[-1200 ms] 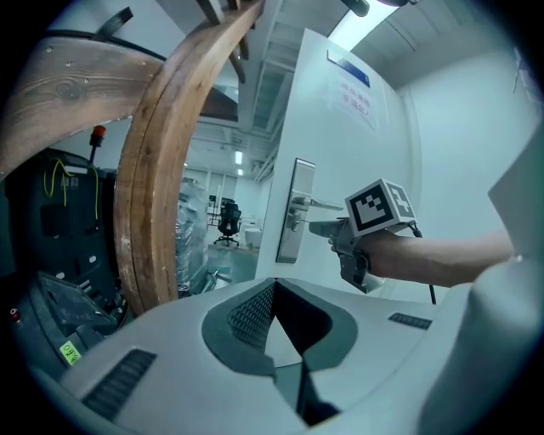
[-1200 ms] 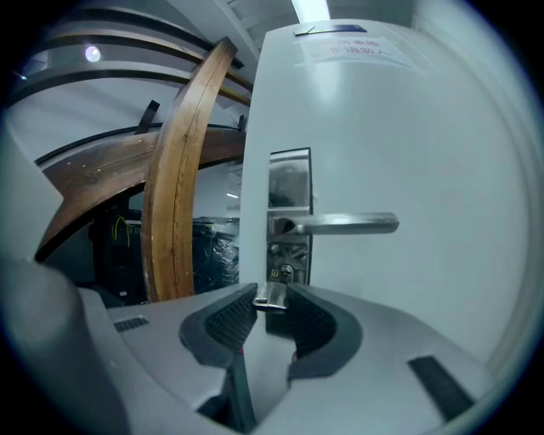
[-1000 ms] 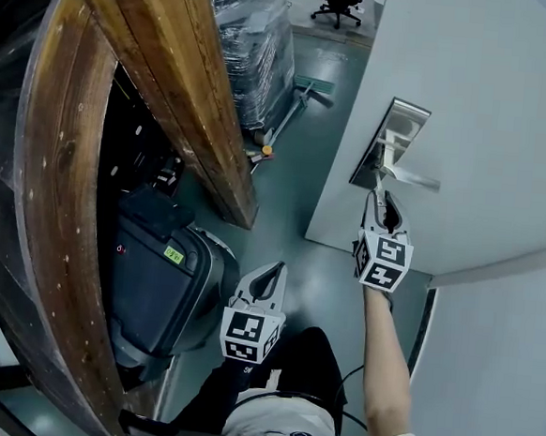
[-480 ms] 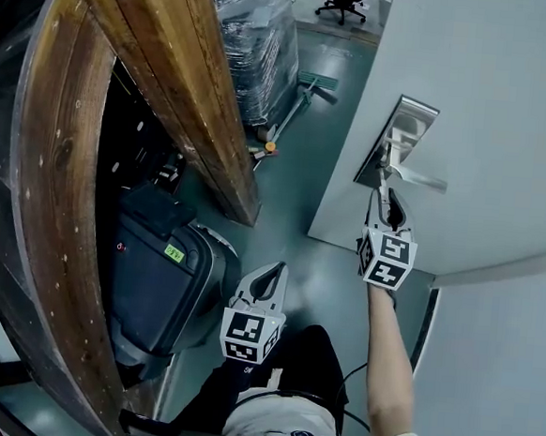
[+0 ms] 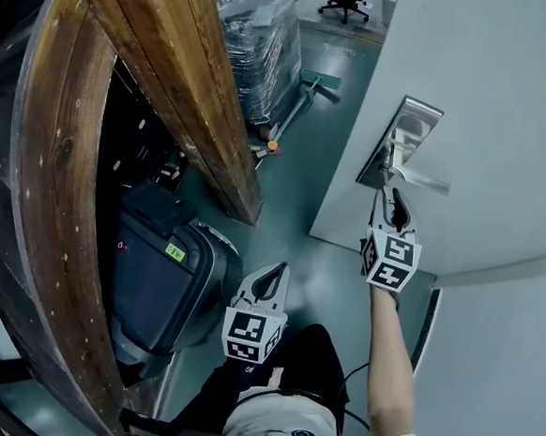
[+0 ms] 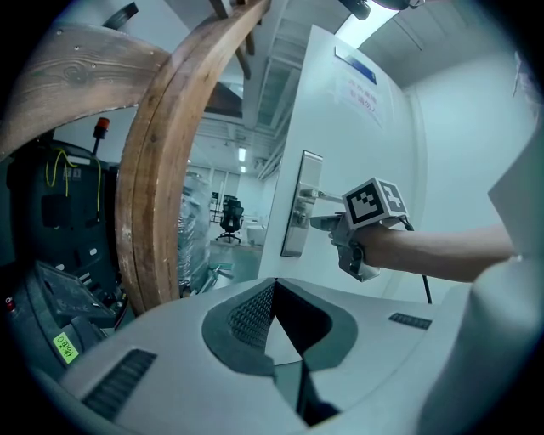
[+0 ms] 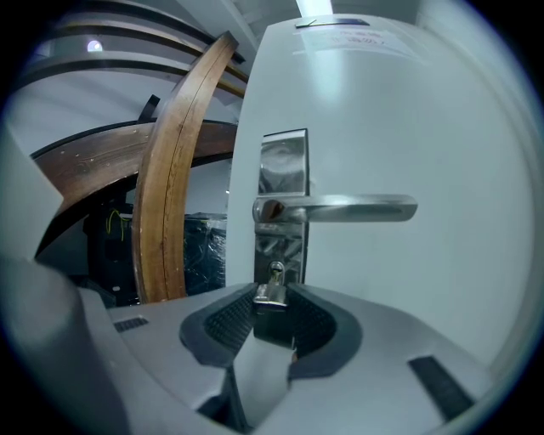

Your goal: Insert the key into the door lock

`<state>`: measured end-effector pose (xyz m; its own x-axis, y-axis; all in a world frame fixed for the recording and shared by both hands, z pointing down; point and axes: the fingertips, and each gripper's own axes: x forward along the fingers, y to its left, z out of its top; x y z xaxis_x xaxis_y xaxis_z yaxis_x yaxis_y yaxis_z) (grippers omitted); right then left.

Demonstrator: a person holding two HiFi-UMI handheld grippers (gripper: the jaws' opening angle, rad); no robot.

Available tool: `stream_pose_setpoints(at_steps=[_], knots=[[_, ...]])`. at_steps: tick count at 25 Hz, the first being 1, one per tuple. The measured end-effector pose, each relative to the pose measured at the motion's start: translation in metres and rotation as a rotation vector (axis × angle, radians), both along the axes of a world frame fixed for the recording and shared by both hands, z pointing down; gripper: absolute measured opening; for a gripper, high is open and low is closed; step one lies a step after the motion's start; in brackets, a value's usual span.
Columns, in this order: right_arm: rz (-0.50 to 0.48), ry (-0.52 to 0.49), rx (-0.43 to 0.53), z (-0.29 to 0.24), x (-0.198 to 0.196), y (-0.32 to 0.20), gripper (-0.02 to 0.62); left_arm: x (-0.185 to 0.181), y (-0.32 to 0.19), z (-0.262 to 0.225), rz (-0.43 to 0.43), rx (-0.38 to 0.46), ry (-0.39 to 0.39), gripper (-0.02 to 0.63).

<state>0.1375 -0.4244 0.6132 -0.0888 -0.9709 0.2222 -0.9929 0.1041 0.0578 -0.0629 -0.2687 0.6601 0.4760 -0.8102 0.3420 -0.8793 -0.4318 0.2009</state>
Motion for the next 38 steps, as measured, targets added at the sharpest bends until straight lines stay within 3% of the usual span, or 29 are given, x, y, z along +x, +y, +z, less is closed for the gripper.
stream_pose_setpoints(at_steps=[12, 24, 38], knots=[[0.019, -0.005, 0.0, -0.001, 0.0, -0.004, 0.117, 0.0, -0.002, 0.0, 0.003, -0.004, 0.005, 0.005], [0.189, -0.034, 0.001, 0.0, -0.007, -0.013, 0.117, -0.005, -0.006, -0.001, 0.0, -0.005, 0.001, 0.005], [0.232, -0.026, 0.013, 0.004, -0.004, -0.038, 0.117, -0.015, -0.023, 0.006, -0.017, -0.015, 0.007, 0.005]])
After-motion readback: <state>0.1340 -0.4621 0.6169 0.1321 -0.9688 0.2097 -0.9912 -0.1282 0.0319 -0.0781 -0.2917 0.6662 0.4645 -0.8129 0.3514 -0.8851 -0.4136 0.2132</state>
